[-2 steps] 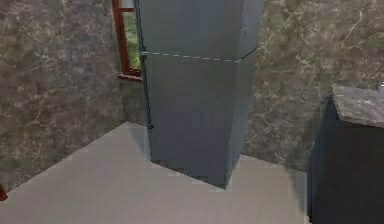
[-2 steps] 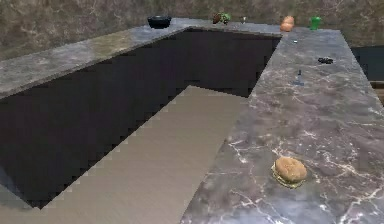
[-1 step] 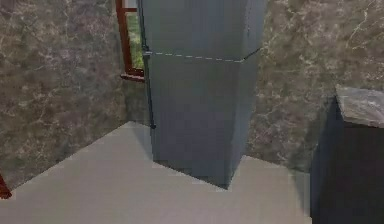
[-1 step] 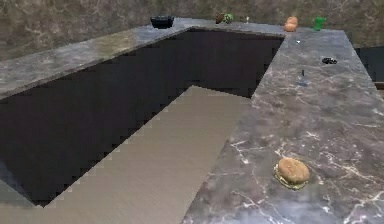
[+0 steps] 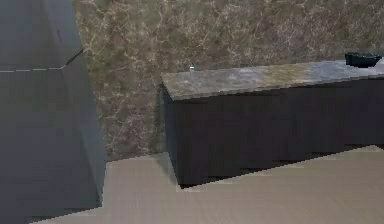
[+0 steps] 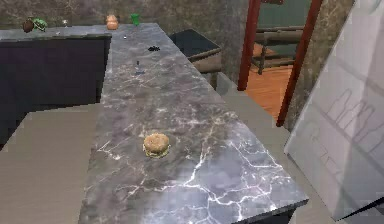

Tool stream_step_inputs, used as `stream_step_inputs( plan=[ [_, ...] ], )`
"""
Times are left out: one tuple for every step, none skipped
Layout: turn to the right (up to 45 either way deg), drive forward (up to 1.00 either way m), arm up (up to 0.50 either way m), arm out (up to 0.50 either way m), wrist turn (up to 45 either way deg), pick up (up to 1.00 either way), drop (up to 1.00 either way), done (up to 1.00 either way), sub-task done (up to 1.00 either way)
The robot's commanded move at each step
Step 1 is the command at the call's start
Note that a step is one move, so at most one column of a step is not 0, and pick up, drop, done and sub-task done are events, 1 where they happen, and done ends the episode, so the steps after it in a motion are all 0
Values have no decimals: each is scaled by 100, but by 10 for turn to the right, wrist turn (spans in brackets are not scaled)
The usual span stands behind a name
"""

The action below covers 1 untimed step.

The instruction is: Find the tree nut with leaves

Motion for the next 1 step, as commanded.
stream_step_inputs(
  plan=[
    [150,0,0,0,0,0,0,0,0]
  ],
)
